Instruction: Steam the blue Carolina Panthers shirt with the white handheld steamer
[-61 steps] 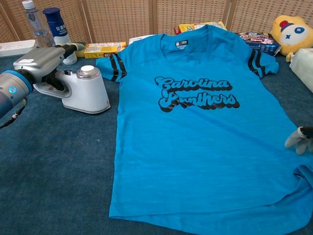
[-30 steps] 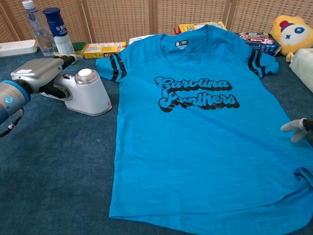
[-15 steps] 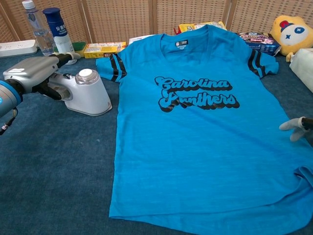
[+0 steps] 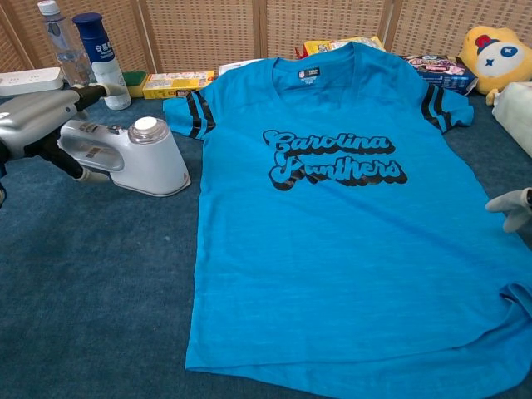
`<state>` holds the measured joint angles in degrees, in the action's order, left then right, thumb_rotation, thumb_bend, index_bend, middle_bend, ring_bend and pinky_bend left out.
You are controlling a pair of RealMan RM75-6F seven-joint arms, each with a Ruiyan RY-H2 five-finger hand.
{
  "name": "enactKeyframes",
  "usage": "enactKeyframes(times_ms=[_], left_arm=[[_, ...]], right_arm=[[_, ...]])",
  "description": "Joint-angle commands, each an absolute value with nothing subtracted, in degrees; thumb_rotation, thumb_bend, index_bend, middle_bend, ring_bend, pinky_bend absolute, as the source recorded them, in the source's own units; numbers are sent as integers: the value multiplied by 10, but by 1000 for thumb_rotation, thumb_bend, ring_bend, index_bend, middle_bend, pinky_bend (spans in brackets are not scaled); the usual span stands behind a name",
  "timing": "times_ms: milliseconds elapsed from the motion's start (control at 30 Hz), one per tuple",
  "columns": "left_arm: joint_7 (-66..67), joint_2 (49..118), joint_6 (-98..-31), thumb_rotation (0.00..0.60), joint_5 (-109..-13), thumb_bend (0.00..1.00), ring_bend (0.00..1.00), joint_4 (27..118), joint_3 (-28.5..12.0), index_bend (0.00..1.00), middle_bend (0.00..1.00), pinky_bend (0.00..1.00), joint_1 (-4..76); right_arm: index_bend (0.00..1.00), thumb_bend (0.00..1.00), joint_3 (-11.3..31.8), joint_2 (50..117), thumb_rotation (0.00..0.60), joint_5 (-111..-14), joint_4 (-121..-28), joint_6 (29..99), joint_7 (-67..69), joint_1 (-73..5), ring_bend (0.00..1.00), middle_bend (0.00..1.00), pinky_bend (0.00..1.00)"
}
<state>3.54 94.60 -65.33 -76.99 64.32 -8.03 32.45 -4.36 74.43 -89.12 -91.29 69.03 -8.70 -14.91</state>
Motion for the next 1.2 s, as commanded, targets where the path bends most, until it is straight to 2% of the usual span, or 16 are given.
enactKeyframes(times_ms=[33, 433, 567, 633, 833, 967, 1200], left_arm=[[46, 912, -672, 483, -776, 120, 0, 688, -70, 0, 0, 180, 305], [62, 786, -743, 484, -782, 124, 0, 861, -35, 0, 0, 180, 226], [55, 731, -773, 496, -784, 129, 0, 927, -13, 0, 0, 185, 187], [47, 712, -788, 523, -789, 132, 0, 946, -2, 0, 17, 186, 168], [21, 661, -848, 599, -814, 156, 0, 979, 35, 19, 86, 205, 107], [-11, 637, -898, 600, -831, 174, 33, 986, 51, 105, 143, 219, 64], [-42, 618, -956, 600, -845, 183, 45, 977, 68, 138, 155, 222, 6]], right_arm=[[140, 266, -44, 739, 600, -894, -917, 695, -83, -147, 261, 280, 309], [150, 267, -41, 722, 600, -916, -926, 736, -51, -134, 295, 297, 344], [205, 279, -30, 722, 600, -911, -928, 761, -46, -124, 321, 311, 355], [231, 286, -26, 722, 600, -905, -929, 770, -49, -119, 329, 319, 360], [359, 302, -14, 719, 600, -899, -933, 805, -61, -102, 361, 384, 373], [377, 308, -9, 714, 600, -894, -936, 833, -66, -85, 371, 389, 379], [379, 308, -7, 705, 600, -876, -944, 852, -77, -63, 371, 389, 389]])
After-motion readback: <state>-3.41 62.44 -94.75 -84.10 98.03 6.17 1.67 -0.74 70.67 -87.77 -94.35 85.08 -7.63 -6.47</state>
